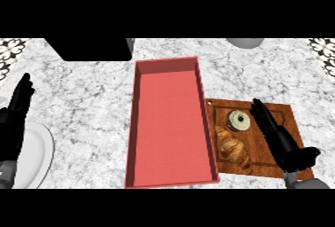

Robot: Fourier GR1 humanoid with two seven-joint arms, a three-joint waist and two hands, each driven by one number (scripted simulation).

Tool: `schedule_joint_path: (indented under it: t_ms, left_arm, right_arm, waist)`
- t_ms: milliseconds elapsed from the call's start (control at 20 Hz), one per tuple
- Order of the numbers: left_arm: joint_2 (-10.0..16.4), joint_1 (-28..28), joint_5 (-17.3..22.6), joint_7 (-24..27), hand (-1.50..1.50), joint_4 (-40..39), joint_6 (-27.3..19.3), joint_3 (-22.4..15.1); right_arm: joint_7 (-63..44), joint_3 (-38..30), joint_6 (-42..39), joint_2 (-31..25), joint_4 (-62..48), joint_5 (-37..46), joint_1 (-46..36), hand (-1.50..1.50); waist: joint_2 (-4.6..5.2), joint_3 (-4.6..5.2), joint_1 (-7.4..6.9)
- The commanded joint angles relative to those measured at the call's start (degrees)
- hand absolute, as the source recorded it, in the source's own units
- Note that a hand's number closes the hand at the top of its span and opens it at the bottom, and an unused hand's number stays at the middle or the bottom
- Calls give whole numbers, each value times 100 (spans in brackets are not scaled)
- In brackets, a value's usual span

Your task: Pick the cupcake from the cutting board and place it in the cardboard box

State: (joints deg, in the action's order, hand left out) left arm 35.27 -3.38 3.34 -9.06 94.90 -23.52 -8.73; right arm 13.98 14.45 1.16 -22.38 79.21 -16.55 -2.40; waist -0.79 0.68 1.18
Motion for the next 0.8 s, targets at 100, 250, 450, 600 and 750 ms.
schedule_joint_path:
  t_ms: [100, 250, 450, 600, 750]
  left_arm:
    - [-159, -96, -398, -29, 0, -513, 68, 41]
    - [-39, -91, -281, 487, 0, -1545, 271, 358]
    - [-149, 323, -95, 354, 0, -1192, 380, 166]
    - [-139, 29, -37, 522, 0, -1571, 543, 373]
    - [-200, -274, -182, 195, 0, -1517, 519, 265]
  right_arm:
    - [-285, -624, -722, -251, -24, -554, -569, -150]
    - [-381, -972, -1405, -449, -387, -1160, -1131, -150]
    - [868, 132, -366, -1745, -318, 2168, -492, -150]
    - [2166, -683, -1202, -1026, -1382, 563, -401, -150]
    - [3074, -768, -1774, -880, -2162, 540, -845, -150]
  waist:
    - [90, -70, -111]
    - [129, -65, -114]
    - [117, -66, -151]
    - [127, -81, -119]
    - [124, -87, -180]
